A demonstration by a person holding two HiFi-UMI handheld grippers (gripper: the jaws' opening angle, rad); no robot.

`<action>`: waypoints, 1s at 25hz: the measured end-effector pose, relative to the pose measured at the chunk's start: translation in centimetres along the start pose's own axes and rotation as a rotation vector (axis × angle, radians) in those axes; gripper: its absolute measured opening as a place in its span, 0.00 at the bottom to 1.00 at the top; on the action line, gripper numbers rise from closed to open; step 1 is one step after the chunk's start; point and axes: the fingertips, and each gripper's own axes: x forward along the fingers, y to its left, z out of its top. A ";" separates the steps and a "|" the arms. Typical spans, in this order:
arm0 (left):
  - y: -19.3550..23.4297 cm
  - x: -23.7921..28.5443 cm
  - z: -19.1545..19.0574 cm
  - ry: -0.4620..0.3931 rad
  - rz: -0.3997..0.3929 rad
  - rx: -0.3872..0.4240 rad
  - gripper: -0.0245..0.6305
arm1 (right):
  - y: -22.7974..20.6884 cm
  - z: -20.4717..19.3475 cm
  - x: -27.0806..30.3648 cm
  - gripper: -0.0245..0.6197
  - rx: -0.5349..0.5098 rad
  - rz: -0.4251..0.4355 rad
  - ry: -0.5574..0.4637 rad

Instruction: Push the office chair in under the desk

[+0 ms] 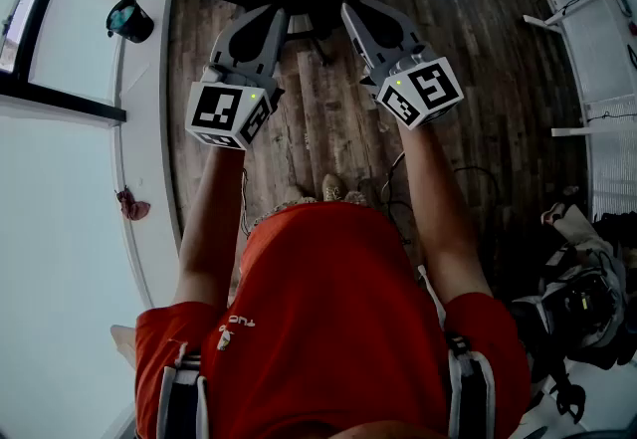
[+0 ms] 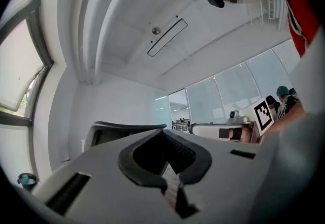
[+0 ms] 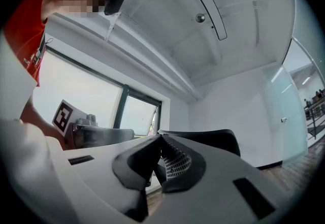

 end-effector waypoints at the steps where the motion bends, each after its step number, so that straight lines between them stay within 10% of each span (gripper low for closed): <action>1: 0.0 0.0 0.0 0.000 -0.001 0.000 0.05 | 0.0 0.0 0.0 0.08 0.000 0.000 0.001; 25: 1.1 3.0 -2.2 0.052 0.072 0.040 0.05 | -4.5 -1.5 0.2 0.08 -0.027 0.070 0.029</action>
